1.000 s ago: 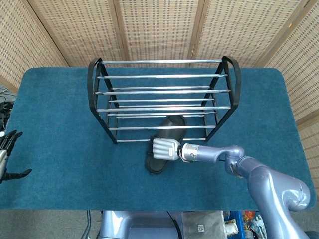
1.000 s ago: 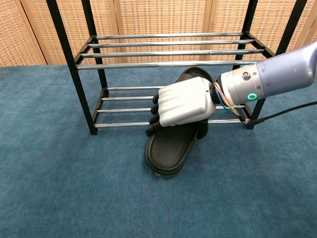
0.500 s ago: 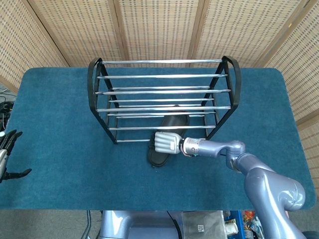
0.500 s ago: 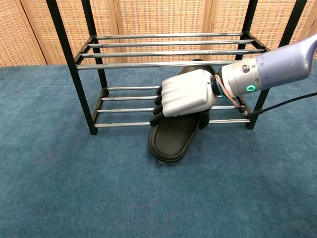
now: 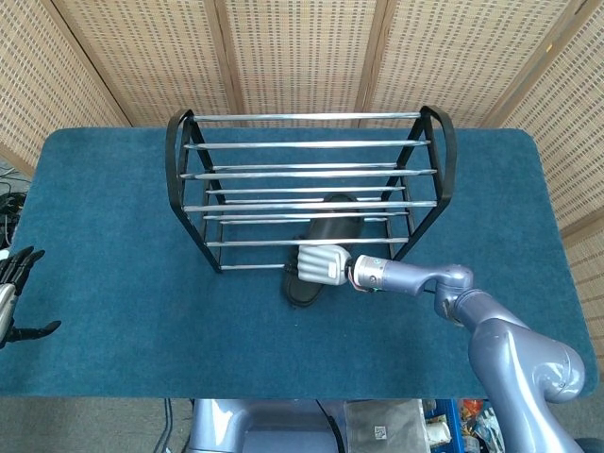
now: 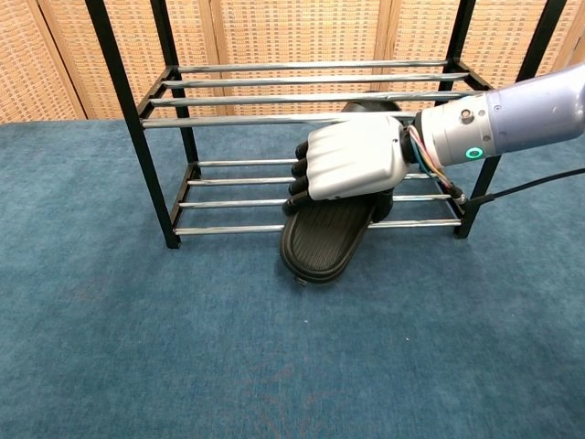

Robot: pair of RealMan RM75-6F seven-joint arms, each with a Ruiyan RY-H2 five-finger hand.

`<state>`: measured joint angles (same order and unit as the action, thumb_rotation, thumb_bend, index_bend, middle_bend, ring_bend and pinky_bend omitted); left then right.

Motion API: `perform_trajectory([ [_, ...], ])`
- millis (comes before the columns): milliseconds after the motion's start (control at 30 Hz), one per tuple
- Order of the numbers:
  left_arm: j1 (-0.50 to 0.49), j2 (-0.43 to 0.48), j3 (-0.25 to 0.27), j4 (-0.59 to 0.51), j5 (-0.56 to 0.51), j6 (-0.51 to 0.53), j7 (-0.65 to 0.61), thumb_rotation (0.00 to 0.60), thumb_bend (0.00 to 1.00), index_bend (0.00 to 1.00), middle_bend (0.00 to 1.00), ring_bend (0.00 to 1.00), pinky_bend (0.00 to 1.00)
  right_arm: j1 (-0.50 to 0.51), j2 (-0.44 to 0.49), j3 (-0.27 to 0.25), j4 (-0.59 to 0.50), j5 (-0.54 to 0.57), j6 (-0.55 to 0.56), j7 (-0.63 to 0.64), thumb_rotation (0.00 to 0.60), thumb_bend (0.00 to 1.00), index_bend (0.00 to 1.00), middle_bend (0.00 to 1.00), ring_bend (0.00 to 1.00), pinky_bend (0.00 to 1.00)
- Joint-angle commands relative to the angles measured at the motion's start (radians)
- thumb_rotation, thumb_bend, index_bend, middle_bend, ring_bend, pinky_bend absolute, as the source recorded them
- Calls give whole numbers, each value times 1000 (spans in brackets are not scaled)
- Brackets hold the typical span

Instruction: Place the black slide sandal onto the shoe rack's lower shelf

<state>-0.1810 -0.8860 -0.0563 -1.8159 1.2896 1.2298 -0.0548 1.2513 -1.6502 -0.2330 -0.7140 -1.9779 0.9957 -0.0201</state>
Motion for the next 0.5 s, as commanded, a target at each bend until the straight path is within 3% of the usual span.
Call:
perform_trajectory([
  [33,0,0,1,-1,2,-1,1,600,174,0,0,0,0,-17,-19,26,17,20,-9,-87,600,839,482,301,261,269],
  [100,0,0,1,-1,2,0,0,600,174,0,0,0,0,-22,-19,38,2,38,-36,-119,600,829,399,228,195,212],
  [133,0,1,1,-1,2,1,-1,600,173,0,0,0,0,-22,-15,42,-10,48,-55,-131,600,772,296,151,123,139],
  [200,0,1,1,0,3,2,-2,600,173,0,0,0,0,-24,-2,53,-42,77,-117,-163,600,548,86,28,19,24],
  [233,0,1,2,0,4,1,-4,600,173,0,0,0,0,-26,5,66,-64,95,-140,-193,600,464,39,6,2,4],
  [300,0,2,2,0,6,1,-6,600,173,0,0,0,0,-33,15,87,-98,121,-165,-248,600,338,0,0,0,0],
  [500,2,3,3,-2,12,6,-9,600,173,0,0,0,0,-60,42,131,-197,166,-180,-394,600,293,0,0,0,0],
])
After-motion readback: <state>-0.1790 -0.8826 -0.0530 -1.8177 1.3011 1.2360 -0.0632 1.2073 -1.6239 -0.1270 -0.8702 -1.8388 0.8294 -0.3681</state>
